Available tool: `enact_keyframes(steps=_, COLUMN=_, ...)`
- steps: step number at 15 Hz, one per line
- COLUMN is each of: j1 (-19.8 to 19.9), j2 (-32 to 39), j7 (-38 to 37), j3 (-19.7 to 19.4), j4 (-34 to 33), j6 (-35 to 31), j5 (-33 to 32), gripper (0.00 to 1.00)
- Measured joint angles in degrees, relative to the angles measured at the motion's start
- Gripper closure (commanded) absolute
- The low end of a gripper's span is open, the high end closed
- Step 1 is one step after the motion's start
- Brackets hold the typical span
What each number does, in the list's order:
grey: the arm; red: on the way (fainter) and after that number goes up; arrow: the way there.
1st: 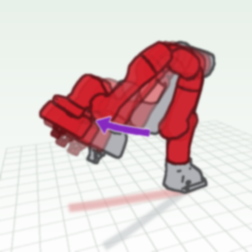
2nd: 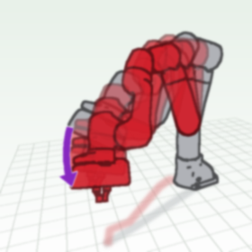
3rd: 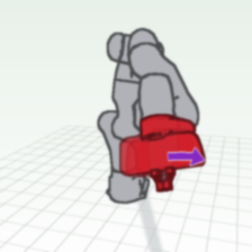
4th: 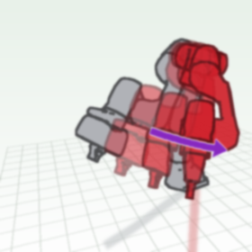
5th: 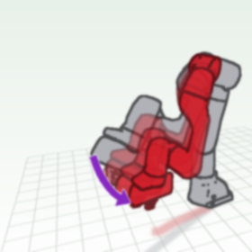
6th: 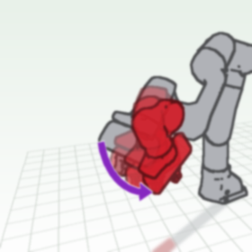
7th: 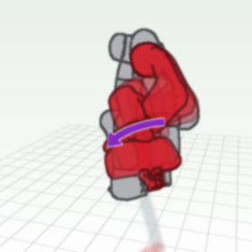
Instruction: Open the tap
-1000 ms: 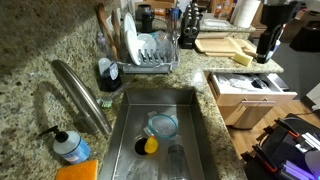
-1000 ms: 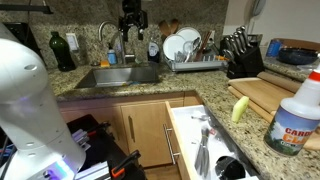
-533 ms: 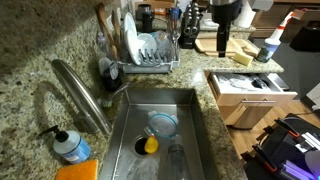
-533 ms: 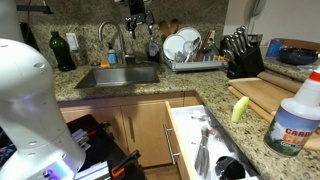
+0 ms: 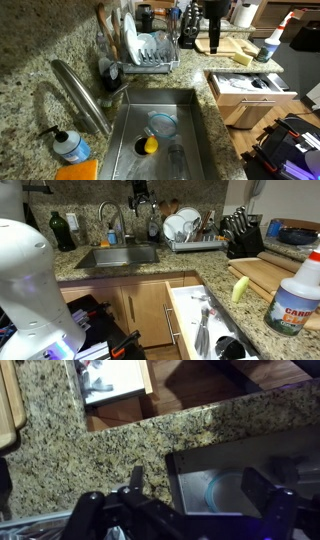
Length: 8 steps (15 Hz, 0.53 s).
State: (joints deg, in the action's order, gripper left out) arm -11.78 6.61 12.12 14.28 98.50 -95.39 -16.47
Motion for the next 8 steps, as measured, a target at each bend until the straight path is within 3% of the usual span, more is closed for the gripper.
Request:
enact_keyframes(steps=3, j1=0.0, j2=6.1, j7=8.9, j3=-0.4, j4=-4.3, j6=-4.4, j5=0.0, gripper=0.00)
enact_keyframes(steps=8, j1=-0.3, j2=19.8, j7=24.1, j3=0.1, j4=-18.2, j6=-4.4, j5=0.6, gripper=0.00)
